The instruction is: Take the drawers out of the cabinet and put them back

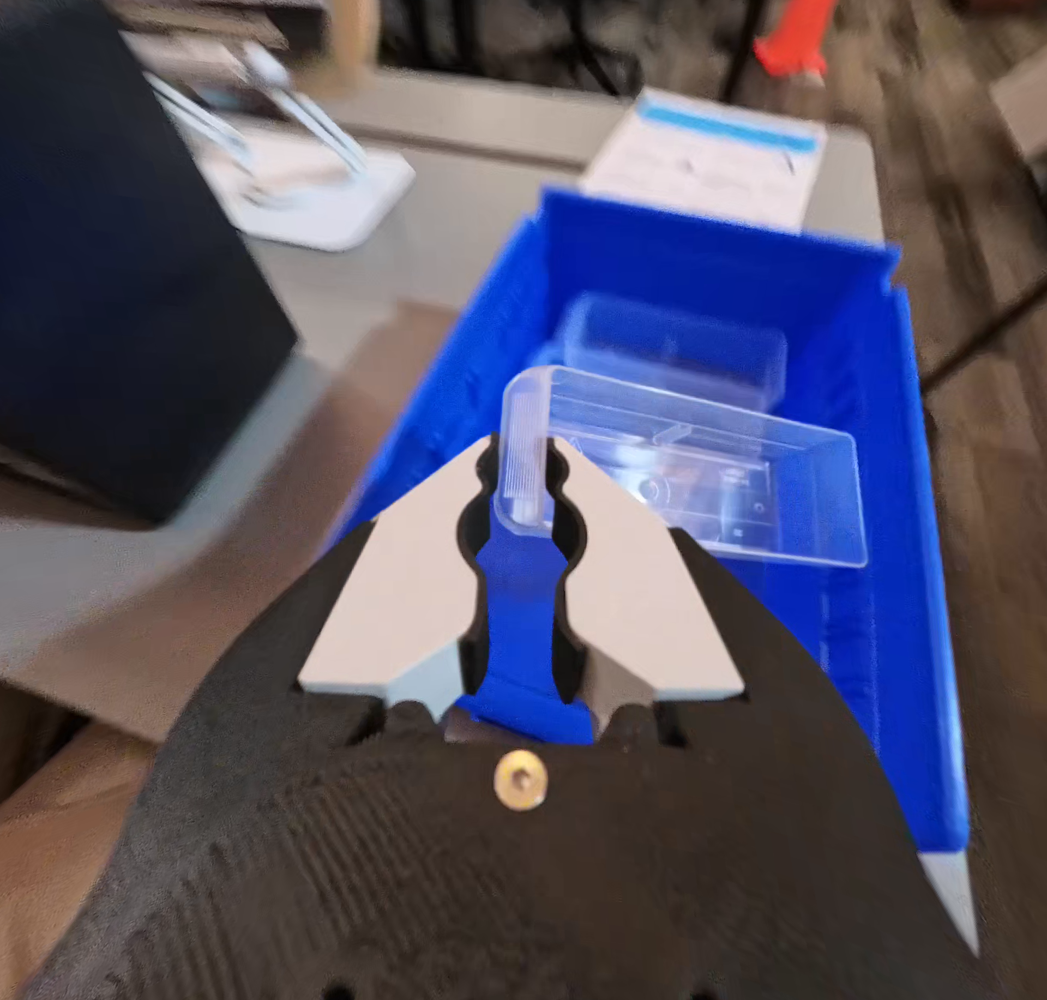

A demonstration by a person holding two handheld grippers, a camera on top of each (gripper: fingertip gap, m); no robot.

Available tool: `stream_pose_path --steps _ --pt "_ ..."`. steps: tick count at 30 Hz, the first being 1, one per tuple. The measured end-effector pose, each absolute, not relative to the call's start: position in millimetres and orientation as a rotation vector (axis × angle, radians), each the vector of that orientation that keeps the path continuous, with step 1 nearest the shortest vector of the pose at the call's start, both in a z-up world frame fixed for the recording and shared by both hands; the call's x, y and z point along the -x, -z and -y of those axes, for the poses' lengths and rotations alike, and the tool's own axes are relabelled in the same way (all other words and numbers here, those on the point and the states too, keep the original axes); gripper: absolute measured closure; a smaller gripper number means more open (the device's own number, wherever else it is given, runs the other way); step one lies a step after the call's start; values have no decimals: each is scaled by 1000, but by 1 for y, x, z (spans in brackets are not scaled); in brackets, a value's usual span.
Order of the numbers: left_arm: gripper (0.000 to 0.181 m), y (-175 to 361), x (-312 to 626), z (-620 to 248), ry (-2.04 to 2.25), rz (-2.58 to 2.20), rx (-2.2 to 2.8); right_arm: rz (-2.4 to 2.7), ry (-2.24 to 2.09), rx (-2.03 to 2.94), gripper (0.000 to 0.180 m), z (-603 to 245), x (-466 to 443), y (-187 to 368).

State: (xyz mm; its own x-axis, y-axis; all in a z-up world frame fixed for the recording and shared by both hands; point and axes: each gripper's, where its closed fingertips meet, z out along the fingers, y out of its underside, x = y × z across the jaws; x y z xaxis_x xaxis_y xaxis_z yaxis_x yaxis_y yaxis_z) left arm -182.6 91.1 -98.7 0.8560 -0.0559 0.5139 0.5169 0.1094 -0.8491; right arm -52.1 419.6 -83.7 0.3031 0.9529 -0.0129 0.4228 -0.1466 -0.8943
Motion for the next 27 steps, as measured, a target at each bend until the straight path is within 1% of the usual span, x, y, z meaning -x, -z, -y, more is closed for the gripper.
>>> stream_pose_path --steps 3,5,14,16,18,19,20,22,24,27 --pt "174 94 178 -89 277 315 1479 1284 -663 1879 166 -433 60 137" --pt "181 93 171 -86 208 249 1528 1299 -626 1941 165 -436 68 155" --pt "181 104 177 -71 33 239 1602 1307 -714 2035 166 -442 98 174" --pt "181 104 179 -68 15 242 1597 1316 -706 2036 165 -442 100 175" --pt "181 105 180 -68 6 245 1598 1322 -713 2044 150 -441 102 175" --pt "181 106 181 -69 5 247 1600 1325 -728 2045 147 -439 102 174" --pt "179 107 181 -70 -1 251 1603 1326 -752 2042 146 -437 103 171" --pt "176 107 184 -72 -38 266 1593 1323 -809 2010 151 -431 103 161" --pt "171 100 181 -75 -98 222 1567 1310 -849 1938 152 -425 100 142" --pt "171 68 149 -79 -420 -122 1431 1265 -848 1812 156 -418 90 107"
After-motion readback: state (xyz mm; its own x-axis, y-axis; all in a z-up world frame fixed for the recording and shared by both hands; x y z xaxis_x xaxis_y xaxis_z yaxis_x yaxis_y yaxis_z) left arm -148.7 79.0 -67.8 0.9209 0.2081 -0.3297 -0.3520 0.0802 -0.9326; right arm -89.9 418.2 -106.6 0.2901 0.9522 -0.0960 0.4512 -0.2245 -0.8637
